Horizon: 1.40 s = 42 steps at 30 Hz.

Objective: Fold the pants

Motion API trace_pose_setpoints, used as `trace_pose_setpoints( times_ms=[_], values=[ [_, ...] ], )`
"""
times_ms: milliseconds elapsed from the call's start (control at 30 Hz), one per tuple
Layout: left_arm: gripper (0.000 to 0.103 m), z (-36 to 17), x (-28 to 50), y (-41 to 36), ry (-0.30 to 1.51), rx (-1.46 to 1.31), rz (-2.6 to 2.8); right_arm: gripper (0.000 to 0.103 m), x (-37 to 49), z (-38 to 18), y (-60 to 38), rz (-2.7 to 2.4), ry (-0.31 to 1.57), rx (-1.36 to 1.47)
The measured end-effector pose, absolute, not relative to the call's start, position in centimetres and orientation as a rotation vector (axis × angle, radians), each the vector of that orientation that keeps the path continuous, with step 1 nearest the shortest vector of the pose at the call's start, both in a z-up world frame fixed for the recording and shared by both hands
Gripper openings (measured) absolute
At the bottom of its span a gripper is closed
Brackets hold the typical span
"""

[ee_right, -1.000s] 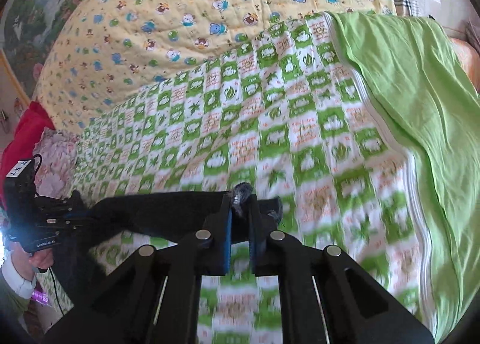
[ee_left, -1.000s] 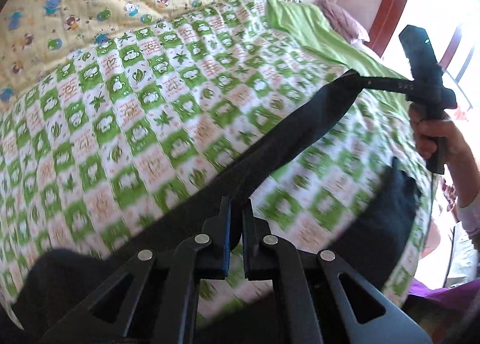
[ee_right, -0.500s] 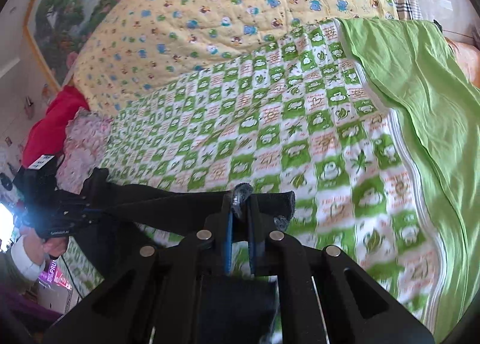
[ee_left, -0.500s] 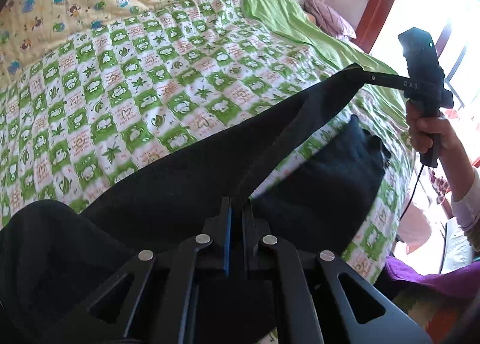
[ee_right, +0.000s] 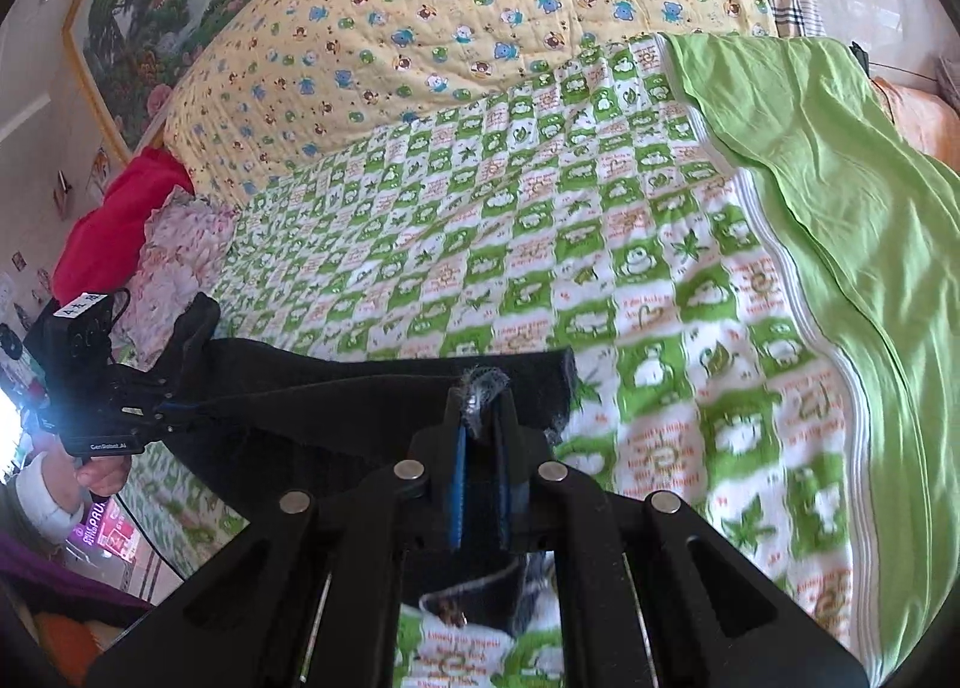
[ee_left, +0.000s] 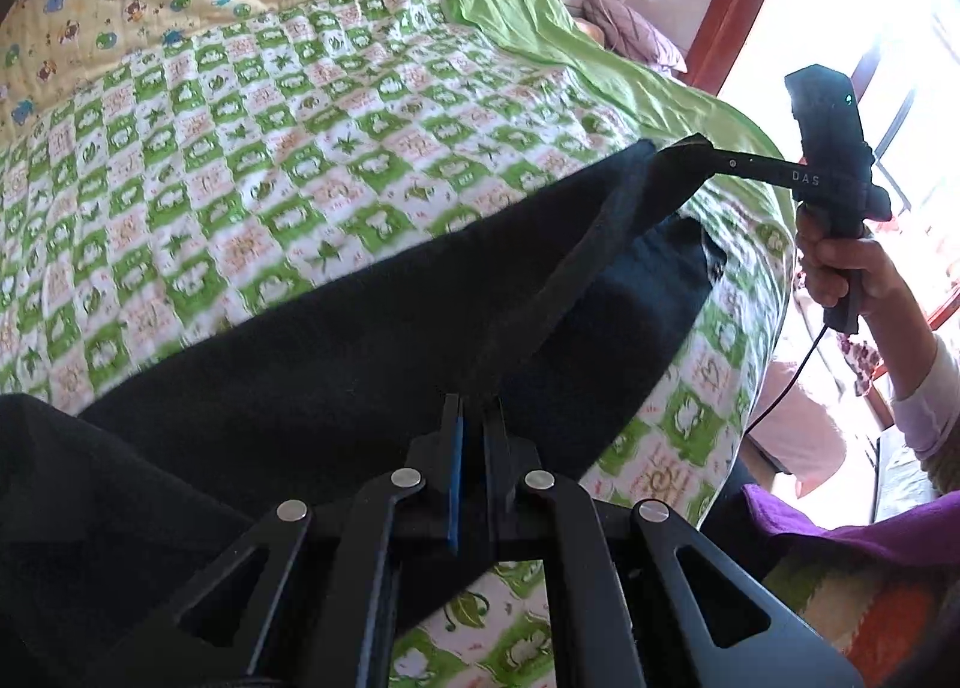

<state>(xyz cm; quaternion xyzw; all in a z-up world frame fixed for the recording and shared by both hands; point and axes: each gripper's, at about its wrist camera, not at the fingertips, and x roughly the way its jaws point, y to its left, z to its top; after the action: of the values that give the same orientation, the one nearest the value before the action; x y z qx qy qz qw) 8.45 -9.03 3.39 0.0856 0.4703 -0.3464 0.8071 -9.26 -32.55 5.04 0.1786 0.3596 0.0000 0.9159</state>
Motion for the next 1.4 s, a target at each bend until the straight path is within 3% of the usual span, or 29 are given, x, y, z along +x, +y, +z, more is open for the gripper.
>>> trace_pose_setpoints(
  times_ms=[700, 833, 900, 933, 1333, 1400],
  values=[
    [0.006, -1.4, 5.9, -8.9, 1.057, 0.167, -0.735, 0.009, -12.1, 2.4, -30.0, -0.084, 0.856, 0.276],
    [0.018, -1.2, 5.2, -8.6, 1.048, 0.160, -0.747, 0.022, -13.2, 3.3, -29.2, -0.113, 0.856, 0.254],
    [0.022, -1.2, 4.7, -8.5, 1.048, 0.152, -0.757, 0.047, -13.6, 4.1, -28.9, -0.121, 0.831, 0.258],
    [0.022, -1.2, 4.4, -8.3, 1.045, 0.153, -0.756, 0.050, -14.0, 4.8, -28.7, -0.124, 0.798, 0.258],
    [0.025, 0.2, 3.6, -2.7, 1.027, 0.034, -0.656, 0.051, -8.9, 6.2, -22.9, 0.084, 0.762, 0.288],
    [0.031, 0.6, 3.7, -1.1, 1.012, 0.010, -0.615, 0.051, -7.9, 6.0, -21.5, 0.123, 0.767, 0.288]
  ],
)
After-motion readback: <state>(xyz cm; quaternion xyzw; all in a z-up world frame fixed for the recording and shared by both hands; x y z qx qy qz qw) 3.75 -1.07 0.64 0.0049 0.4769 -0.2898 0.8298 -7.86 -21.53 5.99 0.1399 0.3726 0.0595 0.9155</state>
